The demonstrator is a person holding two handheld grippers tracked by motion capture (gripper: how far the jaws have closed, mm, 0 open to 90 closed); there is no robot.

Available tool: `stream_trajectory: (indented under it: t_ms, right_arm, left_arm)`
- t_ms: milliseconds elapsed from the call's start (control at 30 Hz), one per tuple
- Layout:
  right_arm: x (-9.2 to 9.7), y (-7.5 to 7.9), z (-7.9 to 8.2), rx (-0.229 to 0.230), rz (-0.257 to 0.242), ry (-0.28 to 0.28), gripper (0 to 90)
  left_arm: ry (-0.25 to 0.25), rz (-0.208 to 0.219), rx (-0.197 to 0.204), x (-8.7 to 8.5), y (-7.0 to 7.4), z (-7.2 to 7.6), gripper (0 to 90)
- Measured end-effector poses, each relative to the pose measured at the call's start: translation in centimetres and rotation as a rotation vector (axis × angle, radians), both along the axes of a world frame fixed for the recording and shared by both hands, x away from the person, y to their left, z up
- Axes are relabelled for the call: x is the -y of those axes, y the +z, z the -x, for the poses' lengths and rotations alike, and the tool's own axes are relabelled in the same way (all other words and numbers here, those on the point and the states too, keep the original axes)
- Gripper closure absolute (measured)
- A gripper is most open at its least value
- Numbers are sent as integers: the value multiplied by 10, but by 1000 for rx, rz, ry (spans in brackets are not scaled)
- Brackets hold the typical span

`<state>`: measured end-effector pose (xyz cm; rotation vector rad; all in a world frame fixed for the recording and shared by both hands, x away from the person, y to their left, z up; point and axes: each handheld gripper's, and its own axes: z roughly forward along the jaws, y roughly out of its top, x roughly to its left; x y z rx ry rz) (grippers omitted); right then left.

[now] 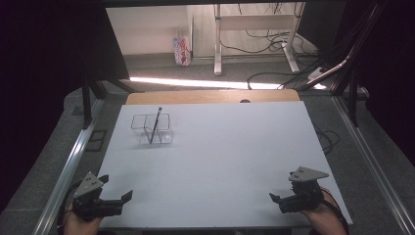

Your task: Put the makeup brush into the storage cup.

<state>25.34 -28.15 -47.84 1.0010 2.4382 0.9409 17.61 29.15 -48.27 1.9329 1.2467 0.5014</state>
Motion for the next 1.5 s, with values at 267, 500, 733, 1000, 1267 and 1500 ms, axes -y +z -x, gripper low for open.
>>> stream_trajectory:
  t_ms: [267,500,733,1000,1267,1500]
  right_arm:
    - [0,0,0,-1,1,0,0]
    - [0,0,0,-2,1,0,0]
    - [0,-1,0,-4,5,4,0]
    - [-1,-1,0,-7,8,4,0]
    - [-1,-1,0,-7,9,4,0]
    - [-1,-1,0,-8,9,6,0]
  left_arm:
    - [23,-10,-4,-7,-2,5,7]
    - [49,-69,-22,-10,-7,5,7]
    - [58,-118,-78,-10,-16,0,7]
    - [45,-150,-130,-7,-26,-6,7]
    - [36,-144,-163,-7,-33,-10,7]
    - [35,-122,-186,-9,-38,-12,7]
